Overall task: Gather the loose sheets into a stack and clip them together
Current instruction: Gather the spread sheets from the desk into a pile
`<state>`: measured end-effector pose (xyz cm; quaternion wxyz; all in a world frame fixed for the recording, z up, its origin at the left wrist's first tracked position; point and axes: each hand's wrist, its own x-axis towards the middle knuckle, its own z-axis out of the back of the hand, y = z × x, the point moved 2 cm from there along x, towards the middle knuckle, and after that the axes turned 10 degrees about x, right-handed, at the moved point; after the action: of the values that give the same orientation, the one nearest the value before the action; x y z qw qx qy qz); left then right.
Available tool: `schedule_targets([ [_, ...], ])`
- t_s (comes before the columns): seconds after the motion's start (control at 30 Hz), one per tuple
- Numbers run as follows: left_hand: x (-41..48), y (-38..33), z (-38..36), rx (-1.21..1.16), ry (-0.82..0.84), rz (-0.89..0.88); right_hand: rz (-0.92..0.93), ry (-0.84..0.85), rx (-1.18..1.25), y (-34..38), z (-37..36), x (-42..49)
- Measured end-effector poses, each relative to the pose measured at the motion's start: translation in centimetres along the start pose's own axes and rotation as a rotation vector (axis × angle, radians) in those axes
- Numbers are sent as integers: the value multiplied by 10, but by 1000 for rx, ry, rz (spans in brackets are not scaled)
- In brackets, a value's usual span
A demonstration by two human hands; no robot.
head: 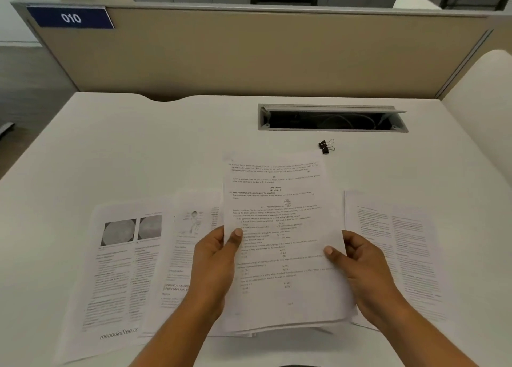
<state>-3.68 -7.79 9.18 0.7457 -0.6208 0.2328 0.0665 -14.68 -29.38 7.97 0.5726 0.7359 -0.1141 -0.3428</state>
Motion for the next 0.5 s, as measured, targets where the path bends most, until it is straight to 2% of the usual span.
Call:
schedule_targets([
  [0.23, 7, 4, 2, -1, -72, 22, -59, 74, -127, 0, 18, 5],
  [0.33, 10, 7, 6, 12, -76, 28, -15, -94, -310, 1, 50, 14],
  [0.43, 13, 10, 11, 14, -87, 36, 52, -306, -677, -2, 99, 18],
  [0.5, 14, 13, 16, 8, -96, 44, 13, -453, -906, -7, 133, 18],
])
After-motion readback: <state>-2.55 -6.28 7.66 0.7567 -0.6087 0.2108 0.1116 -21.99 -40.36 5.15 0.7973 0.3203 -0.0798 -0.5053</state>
